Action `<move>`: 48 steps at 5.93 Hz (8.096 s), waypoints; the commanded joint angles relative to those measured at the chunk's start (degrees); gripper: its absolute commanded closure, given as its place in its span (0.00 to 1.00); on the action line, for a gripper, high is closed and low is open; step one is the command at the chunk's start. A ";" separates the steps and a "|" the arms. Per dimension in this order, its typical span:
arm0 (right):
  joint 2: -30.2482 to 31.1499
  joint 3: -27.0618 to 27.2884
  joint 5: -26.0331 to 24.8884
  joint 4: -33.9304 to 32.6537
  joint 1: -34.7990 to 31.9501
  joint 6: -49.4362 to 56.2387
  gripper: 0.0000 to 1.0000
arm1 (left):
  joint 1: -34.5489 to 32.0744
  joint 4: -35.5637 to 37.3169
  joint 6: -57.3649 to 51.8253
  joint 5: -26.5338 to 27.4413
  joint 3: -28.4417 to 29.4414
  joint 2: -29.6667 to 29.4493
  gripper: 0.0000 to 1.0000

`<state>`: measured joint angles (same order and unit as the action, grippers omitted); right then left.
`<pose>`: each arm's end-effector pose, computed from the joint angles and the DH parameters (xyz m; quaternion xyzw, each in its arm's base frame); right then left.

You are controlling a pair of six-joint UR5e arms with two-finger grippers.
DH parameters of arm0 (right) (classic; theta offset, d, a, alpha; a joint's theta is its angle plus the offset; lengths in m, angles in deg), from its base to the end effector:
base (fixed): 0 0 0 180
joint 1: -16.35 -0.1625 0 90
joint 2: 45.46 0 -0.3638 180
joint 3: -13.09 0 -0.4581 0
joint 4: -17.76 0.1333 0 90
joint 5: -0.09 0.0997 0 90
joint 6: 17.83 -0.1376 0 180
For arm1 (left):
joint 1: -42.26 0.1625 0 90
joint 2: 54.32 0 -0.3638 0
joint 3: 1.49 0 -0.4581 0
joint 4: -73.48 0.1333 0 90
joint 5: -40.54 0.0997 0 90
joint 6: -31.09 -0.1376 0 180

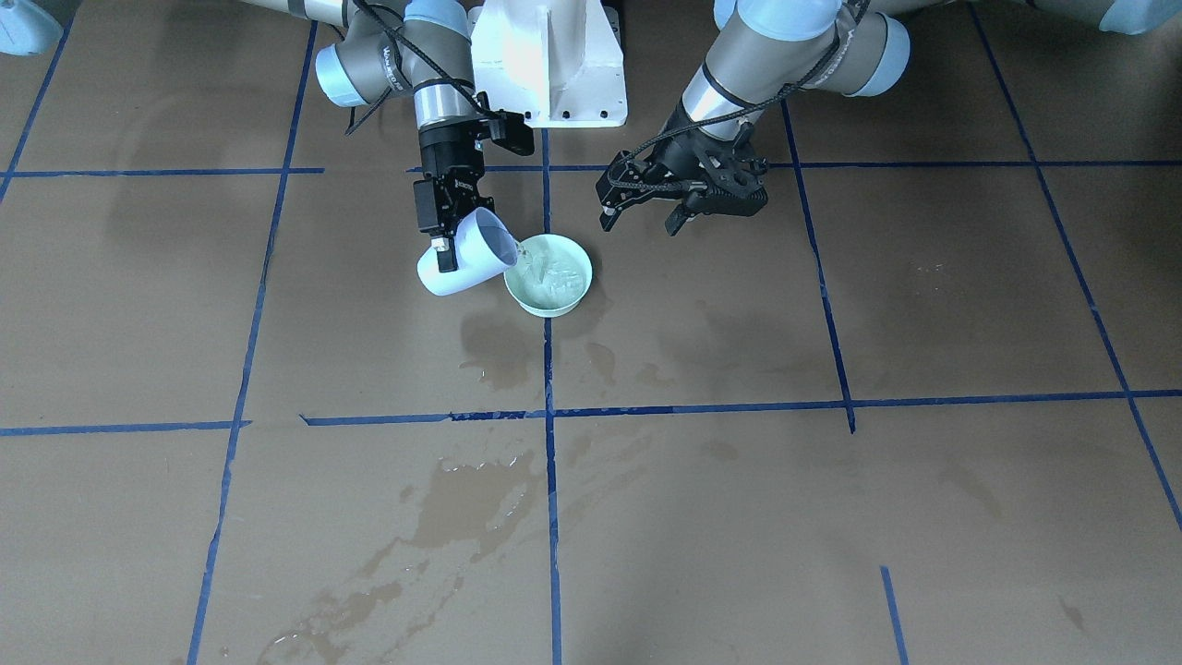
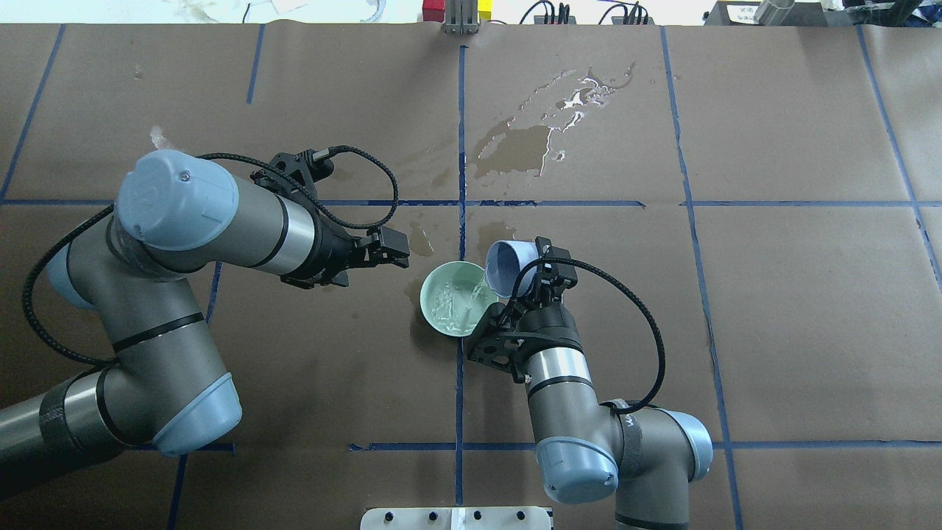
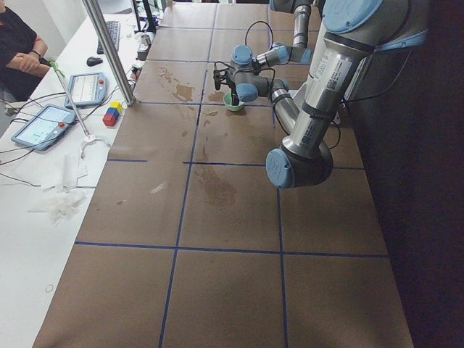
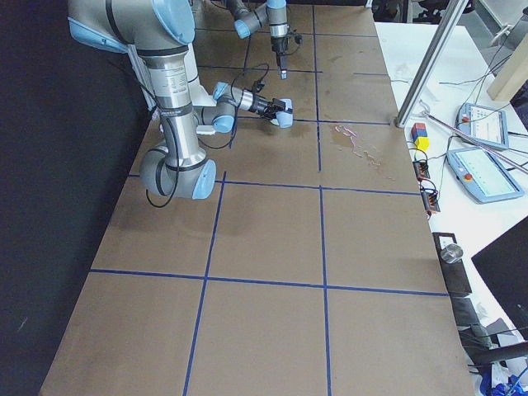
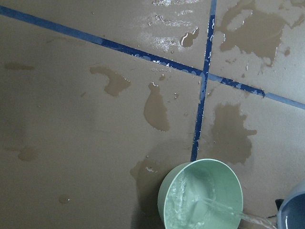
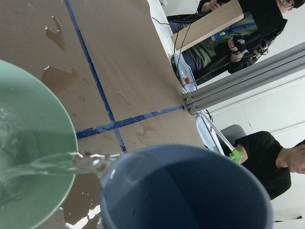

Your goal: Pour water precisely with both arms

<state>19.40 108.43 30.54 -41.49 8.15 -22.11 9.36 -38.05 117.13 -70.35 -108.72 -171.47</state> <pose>-0.6158 -0.3433 0.2056 0.6148 0.0107 -0.2705 0.7408 0.5012 -0.4246 0.1273 0.0248 0.5556 -0.1107 0.8237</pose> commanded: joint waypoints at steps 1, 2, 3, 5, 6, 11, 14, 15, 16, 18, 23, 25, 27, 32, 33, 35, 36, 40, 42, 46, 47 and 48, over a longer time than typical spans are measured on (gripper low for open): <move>-0.17 0.11 -0.22 0.01 -0.06 -0.46 0.97 | 0.03 0.00 0.01 -0.03 0.00 0.00 0.00; -0.34 0.55 -0.22 0.36 -0.06 -1.25 0.98 | 0.03 0.00 0.09 0.06 -0.35 0.00 0.00; -0.78 0.47 -0.13 0.45 -0.06 -7.87 0.98 | 0.03 0.00 0.09 1.63 -1.13 0.09 0.00; -1.48 0.55 0.05 0.54 0.03 -23.75 0.99 | 0.12 0.09 0.09 3.22 -1.49 0.26 0.00; -1.40 0.82 0.05 0.54 -0.32 -28.37 1.00 | 0.20 0.00 0.09 3.31 -2.97 1.66 0.00; 3.95 7.74 -0.22 0.89 -0.94 -61.81 1.00 | 0.38 0.00 0.00 3.40 -7.82 6.85 0.00; 21.73 13.56 -0.57 12.05 -2.08 -72.34 1.00 | 0.73 0.18 0.01 5.86 -7.65 6.94 0.00; 28.16 13.04 -0.57 19.71 -3.13 -72.36 1.00 | 0.82 0.18 -0.08 5.77 -7.82 6.77 0.00; 34.31 13.21 -0.48 23.18 -4.53 -72.45 1.00 | 0.73 0.18 0.00 5.77 -8.17 6.25 0.00; 39.90 8.67 -0.39 29.26 -6.12 -72.54 0.99 | 0.56 0.26 0.01 5.77 -8.87 7.11 0.00; 42.37 -10.34 0.31 50.11 -7.27 -72.10 1.00 | 0.91 0.62 0.01 5.69 -8.35 8.00 0.00; 41.67 -11.40 0.83 49.85 -7.97 -71.22 0.99 | 0.91 0.62 0.01 5.69 -8.26 8.00 0.00; 40.36 -12.79 2.67 49.85 -9.46 -70.60 0.99 | 0.82 0.62 0.01 5.69 -8.35 8.09 0.00; 38.15 -15.35 3.56 50.02 -10.43 -69.12 0.63 | 0.82 0.70 0.09 5.77 -8.88 8.09 0.00; 38.07 -15.35 3.56 50.11 -10.43 -68.85 0.43 | 0.82 0.70 0.09 5.77 -8.88 8.09 0.00; 37.80 -15.27 3.47 50.37 -10.52 -68.93 0.00 | 0.82 0.70 0.09 5.77 -8.96 8.00 0.00; 37.80 -14.74 3.47 50.37 -10.61 -68.93 0.00 | 0.82 0.70 0.09 5.77 -8.96 8.00 0.00; 40.34 -12.19 5.14 52.73 -10.79 -67.10 0.00 | 0.99 0.79 0.09 5.77 -8.79 8.43 0.00; 43.15 -8.88 6.80 52.75 -10.79 -67.00 0.00 | 0.99 0.70 0.09 5.77 -8.79 8.44 0.00; 46.67 -3.94 7.69 52.75 -10.96 -64.73 0.00 | 0.99 0.70 0.18 5.69 -8.79 8.44 0.00; 47.03 -3.32 7.87 52.66 -11.48 -64.63 0.00 | 0.99 0.70 0.09 5.69 -8.79 8.44 0.00; 47.29 -2.18 11.35 52.74 -14.19 -63.93 0.00 | 1.08 0.70 0.09 5.69 -8.61 8.26 0.00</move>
<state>66.38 105.25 39.51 11.22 -4.10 -86.61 10.39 -37.35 117.24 -64.66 -117.43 -163.09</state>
